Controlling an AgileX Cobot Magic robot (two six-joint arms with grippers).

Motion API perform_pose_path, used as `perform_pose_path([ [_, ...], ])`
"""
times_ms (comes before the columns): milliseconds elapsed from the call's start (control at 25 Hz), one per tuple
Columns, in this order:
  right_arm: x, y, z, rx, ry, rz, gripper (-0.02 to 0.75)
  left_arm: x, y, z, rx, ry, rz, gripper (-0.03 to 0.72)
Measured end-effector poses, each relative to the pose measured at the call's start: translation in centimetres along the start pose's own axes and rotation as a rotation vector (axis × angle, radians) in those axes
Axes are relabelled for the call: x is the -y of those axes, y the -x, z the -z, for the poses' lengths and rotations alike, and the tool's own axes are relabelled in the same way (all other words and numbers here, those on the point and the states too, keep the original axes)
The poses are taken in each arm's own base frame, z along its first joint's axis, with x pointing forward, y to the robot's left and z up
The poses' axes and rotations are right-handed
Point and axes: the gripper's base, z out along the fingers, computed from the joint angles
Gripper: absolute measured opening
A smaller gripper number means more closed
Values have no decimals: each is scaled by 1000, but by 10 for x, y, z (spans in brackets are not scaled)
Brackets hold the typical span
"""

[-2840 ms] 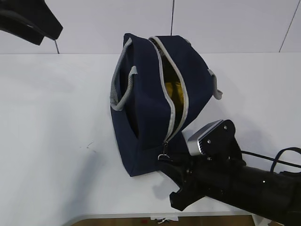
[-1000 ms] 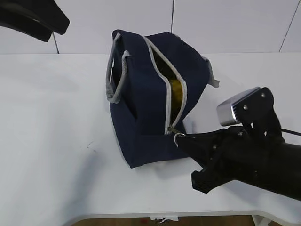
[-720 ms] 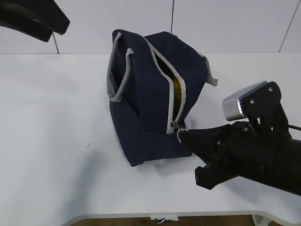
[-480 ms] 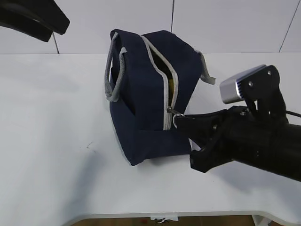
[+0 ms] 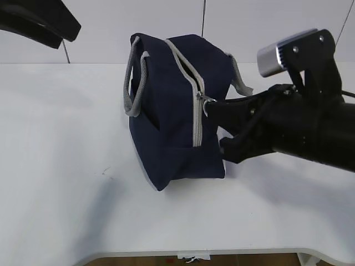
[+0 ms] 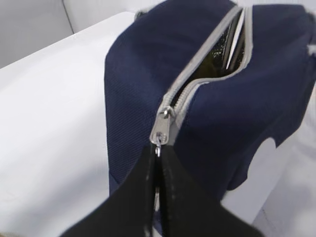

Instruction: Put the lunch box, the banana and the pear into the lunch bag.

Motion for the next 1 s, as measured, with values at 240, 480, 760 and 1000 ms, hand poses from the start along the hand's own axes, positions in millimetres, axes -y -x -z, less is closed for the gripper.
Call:
perform_pose_path([
  [240, 1, 26, 0, 46, -17, 4, 1, 0, 0, 0, 0, 0, 0, 289],
  [480, 4, 52, -1, 53, -59, 8, 1, 5, -1, -2, -8, -10, -12, 289],
  [760, 8, 72, -9, 41, -91, 8, 1, 18, -4, -10, -35, -33, -50, 289],
  [1000, 9, 79, -17, 50, -92, -75, 1, 25, -6, -17, -58, -44, -72, 289],
])
